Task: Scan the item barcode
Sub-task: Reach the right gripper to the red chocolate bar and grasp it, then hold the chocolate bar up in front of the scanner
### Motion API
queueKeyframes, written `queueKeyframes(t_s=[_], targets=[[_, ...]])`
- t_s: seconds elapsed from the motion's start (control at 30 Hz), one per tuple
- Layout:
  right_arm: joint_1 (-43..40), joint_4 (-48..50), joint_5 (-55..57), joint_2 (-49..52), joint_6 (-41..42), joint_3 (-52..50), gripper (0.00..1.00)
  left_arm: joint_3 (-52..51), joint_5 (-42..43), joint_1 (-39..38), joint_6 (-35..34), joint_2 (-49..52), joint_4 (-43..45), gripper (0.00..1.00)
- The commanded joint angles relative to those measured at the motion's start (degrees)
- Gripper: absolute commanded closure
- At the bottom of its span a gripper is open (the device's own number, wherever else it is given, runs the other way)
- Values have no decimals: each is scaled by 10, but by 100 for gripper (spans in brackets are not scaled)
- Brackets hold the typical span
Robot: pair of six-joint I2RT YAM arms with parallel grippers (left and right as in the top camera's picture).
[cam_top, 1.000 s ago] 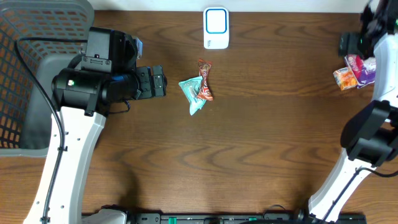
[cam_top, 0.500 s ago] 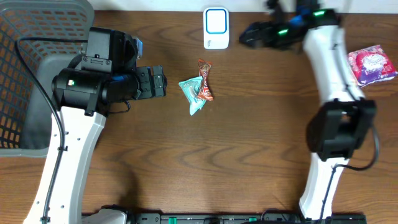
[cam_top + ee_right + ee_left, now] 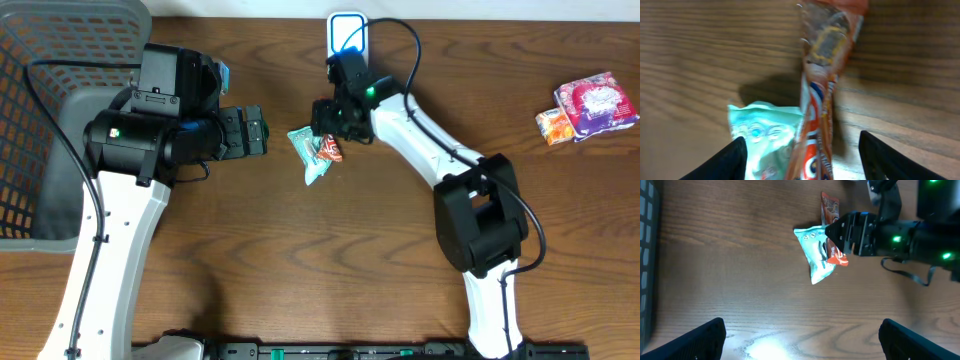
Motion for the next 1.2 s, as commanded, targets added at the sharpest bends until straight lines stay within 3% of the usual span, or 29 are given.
queueKeyframes(t_s=[0.0,0.17,0.3,0.33,0.77,1.0,1.17], targets=[[2,16,67,-3,38,-30,39,-3,6,-1,12,3,-2,2],[2,64,53,-3,42,-77,53,-3,6,-1,12,3,-2,2],[1,88,37,-3,42,-88,96,-3,6,-1,12,3,-2,2],[0,89,35,-3,42,-87,99,-3,6,-1,12,3,-2,2],[-80,72,22,-96,-81,-6,99,-3,6,-1,12,3,-2,2],[-87,175,23,-94,-125,-5,99,-3,6,-1,12,3,-2,2],[-79,255,83,-53,-141,-5,99,-3,6,-1,12,3,-2,2]])
